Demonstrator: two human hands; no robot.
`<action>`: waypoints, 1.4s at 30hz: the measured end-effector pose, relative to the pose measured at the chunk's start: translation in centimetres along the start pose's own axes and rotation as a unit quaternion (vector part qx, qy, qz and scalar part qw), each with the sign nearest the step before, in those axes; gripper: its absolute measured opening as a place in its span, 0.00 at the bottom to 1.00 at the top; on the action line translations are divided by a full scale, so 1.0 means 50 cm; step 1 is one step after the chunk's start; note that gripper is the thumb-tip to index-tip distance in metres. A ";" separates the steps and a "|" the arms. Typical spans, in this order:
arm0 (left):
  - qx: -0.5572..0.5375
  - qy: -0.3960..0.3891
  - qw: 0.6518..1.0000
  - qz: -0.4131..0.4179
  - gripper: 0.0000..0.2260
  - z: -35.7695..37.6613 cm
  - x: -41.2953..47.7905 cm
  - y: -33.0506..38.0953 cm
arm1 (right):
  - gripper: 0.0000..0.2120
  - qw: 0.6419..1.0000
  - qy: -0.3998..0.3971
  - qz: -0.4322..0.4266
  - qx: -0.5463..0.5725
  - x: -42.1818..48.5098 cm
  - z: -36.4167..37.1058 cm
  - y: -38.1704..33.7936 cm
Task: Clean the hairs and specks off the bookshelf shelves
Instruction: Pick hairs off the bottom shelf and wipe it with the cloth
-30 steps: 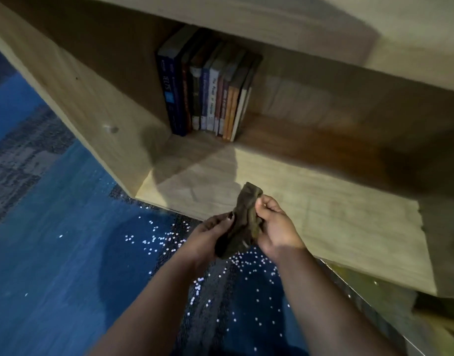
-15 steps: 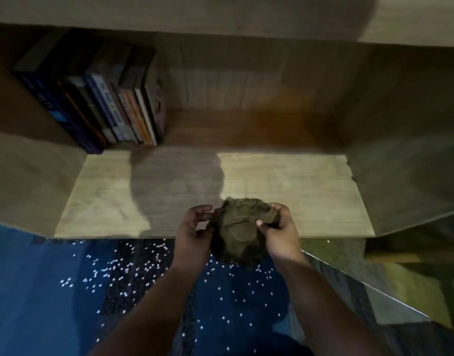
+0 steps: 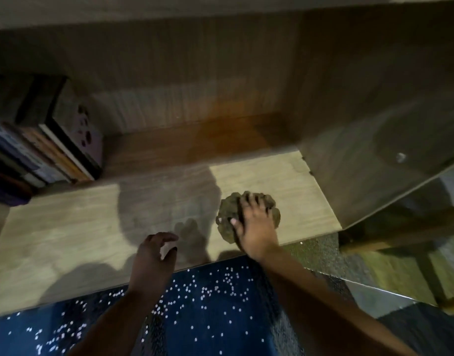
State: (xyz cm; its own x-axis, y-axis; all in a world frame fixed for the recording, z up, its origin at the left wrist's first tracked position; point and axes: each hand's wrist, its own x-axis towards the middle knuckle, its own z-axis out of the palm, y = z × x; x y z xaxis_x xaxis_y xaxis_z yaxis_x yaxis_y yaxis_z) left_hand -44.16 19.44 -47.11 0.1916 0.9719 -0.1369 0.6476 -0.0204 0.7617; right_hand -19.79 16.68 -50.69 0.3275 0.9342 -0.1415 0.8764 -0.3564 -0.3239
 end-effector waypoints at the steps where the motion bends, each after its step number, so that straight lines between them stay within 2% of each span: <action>1: 0.037 -0.009 0.999 0.022 0.13 0.007 0.014 -0.007 | 0.32 0.999 -0.032 0.005 -0.035 0.008 0.030 -0.003; 3: 0.099 -0.013 0.994 0.048 0.13 0.010 0.034 -0.022 | 0.33 0.997 -0.045 0.005 -0.068 0.020 0.066 -0.032; 7: 0.161 0.037 0.983 0.078 0.11 0.023 0.065 -0.056 | 0.30 0.993 -0.044 -0.103 -0.024 0.029 0.110 -0.103; 9: 0.186 0.071 0.976 0.089 0.07 0.032 0.074 -0.070 | 0.27 0.991 -0.038 -0.125 0.013 0.039 0.117 -0.096; 12: 0.229 0.061 0.969 0.076 0.08 0.039 0.083 -0.090 | 0.25 0.986 -0.029 -0.162 0.010 0.067 0.095 -0.049; 15: 0.265 0.020 0.961 0.075 0.11 0.049 0.094 -0.103 | 0.23 0.992 -0.039 -0.122 -0.014 0.095 0.059 0.020; 17: 0.263 0.007 0.961 0.087 0.11 0.058 0.101 -0.097 | 0.25 0.996 -0.030 -0.083 -0.013 0.093 0.035 0.067; 20: 0.222 0.016 0.972 0.070 0.14 0.069 0.098 -0.074 | 0.27 0.998 -0.040 -0.039 -0.036 0.086 0.002 0.145; 23: 0.196 0.032 0.977 0.072 0.23 0.065 0.098 -0.069 | 0.27 0.999 -0.026 0.022 -0.034 0.075 -0.035 0.251; 25: 0.214 0.035 0.971 0.096 0.27 0.056 0.109 -0.094 | 0.28 0.998 -0.012 0.050 -0.038 0.070 -0.050 0.308; 27: 0.240 0.045 0.963 0.115 0.27 0.051 0.119 -0.122 | 0.28 0.997 0.005 0.060 -0.057 0.068 -0.051 0.323; 30: 0.219 0.093 0.964 0.121 0.26 0.054 0.125 -0.131 | 0.28 0.994 0.024 0.094 -0.058 0.092 -0.042 0.303; 33: 0.224 0.084 0.962 0.133 0.25 0.057 0.127 -0.130 | 0.28 0.991 0.030 0.128 -0.029 0.138 -0.038 0.260; 35: 0.224 0.078 0.962 0.138 0.26 0.057 0.128 -0.133 | 0.28 0.991 0.029 0.122 -0.039 0.170 -0.026 0.210; 38: 0.219 0.087 0.963 0.134 0.27 0.058 0.132 -0.139 | 0.26 0.998 0.002 0.038 -0.047 0.192 0.012 0.087; 42: 0.219 0.097 0.959 0.149 0.27 0.060 0.133 -0.150 | 0.21 0.992 0.031 -0.119 -0.012 0.151 0.091 -0.091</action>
State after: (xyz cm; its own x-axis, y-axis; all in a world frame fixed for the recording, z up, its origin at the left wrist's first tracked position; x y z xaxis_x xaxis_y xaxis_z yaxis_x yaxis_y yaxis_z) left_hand -45.51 25.35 -55.63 0.3040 0.9319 0.1979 0.8413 -0.3601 0.4032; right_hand -22.90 25.25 -54.56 0.1299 0.9915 -0.0063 0.9394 -0.1251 -0.3192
